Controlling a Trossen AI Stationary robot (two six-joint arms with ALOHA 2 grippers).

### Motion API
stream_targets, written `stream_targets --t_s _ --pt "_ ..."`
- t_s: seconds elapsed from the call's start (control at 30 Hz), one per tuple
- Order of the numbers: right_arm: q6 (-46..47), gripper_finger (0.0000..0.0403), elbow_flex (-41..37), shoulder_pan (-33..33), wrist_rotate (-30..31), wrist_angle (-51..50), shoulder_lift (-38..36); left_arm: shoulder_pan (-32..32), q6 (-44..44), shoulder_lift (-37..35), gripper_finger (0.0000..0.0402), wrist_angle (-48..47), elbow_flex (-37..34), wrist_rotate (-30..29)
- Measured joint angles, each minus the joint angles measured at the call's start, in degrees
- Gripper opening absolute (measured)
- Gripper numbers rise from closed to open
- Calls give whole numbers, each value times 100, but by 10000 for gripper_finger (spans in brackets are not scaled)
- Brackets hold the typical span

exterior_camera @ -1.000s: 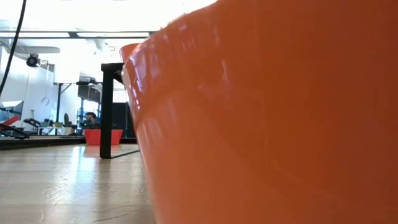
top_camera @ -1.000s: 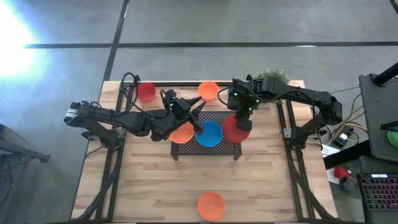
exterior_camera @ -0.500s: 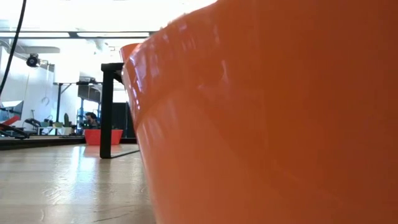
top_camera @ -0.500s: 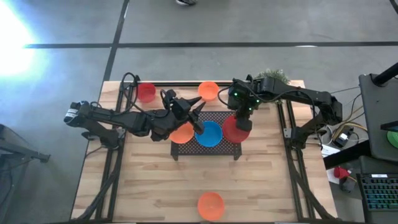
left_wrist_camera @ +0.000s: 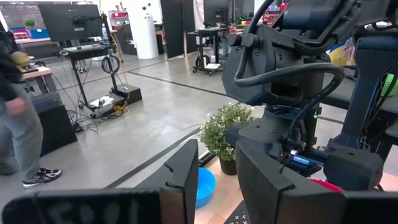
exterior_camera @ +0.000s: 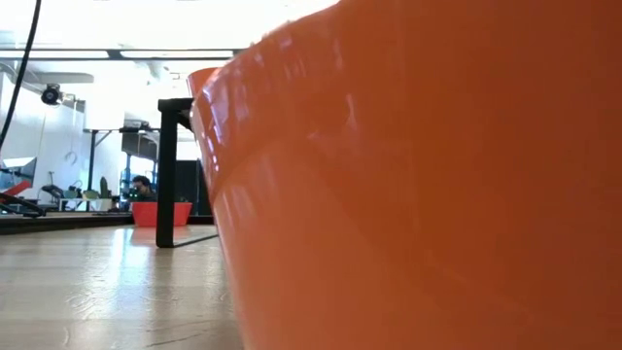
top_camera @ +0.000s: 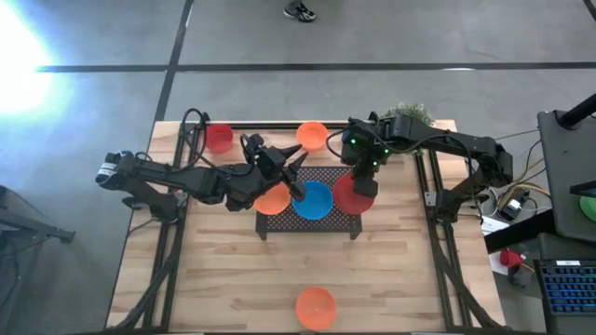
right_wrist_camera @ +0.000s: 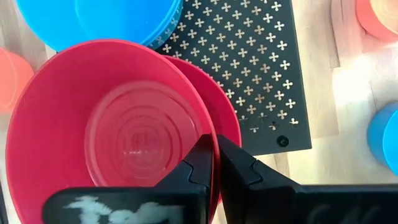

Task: Pick & Place Mini bowls
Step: Stack the bottom red bowl on top of the red bowl on the shelf

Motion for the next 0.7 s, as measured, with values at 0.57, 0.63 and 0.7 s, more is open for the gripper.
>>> stream_targets --t_s 0.57,0.63,0.7 --pt "-22 57 0 11 -11 30 0 0 -1 0 100 -23 -9 0" --pt "-21 77 0 11 -13 33 0 0 -2 0 100 -69 -9 0" --pt "-26 96 5 11 -11 32 0 0 -2 0 100 -113 -9 0"
